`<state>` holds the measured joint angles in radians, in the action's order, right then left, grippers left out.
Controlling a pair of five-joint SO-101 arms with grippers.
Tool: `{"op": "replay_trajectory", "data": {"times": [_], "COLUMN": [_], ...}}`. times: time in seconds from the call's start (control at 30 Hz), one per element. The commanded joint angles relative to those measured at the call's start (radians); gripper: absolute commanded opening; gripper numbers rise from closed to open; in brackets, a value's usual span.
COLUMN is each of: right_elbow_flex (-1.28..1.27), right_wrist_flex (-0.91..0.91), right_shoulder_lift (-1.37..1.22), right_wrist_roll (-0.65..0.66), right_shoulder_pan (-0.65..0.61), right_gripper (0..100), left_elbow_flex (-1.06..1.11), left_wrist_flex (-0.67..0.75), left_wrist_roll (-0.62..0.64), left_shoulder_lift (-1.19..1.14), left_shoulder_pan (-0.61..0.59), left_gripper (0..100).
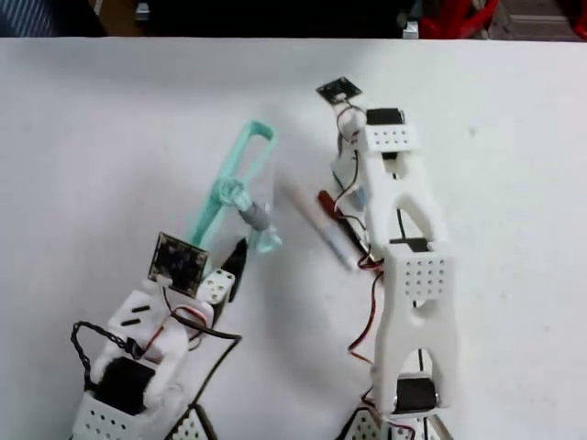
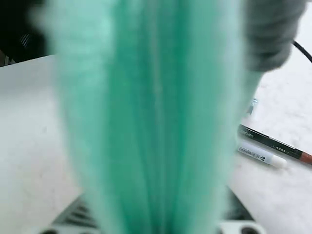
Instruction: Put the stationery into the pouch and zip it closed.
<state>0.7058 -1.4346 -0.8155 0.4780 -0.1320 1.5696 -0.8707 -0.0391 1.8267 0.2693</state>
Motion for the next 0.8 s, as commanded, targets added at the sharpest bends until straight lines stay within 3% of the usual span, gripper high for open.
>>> {"op": "replay_trajectory", "data": {"times": [0.0,0.17,0.5,0.77], "right_elbow_flex": [0.198,0.310,-0.141,-0.319], "right_wrist_flex": [-0.145,-0.292,-0.283,-0.150], "right_shoulder_lift": [0.120,0.255,0.811,1.234], "right_wrist_roll": [0.002,0.002,0.002,0.002], "right_shoulder_pan": [0.027,0.004,-0.056,-0.337], "right_gripper": [1.7,1.7,1.7,1.7], "left_elbow_flex": [-0.005,-0.003,-0.003,-0.003], "left_wrist_flex": [0.021,0.021,0.021,0.020], "left_wrist_roll": [-0.006,-0.008,-0.008,-0.008], "left_shoulder_lift": [-0.002,-0.002,-0.002,-0.002], "left_shoulder_pan": [0.015,0.013,0.015,0.015], "left_gripper": [15,15,15,15]}}
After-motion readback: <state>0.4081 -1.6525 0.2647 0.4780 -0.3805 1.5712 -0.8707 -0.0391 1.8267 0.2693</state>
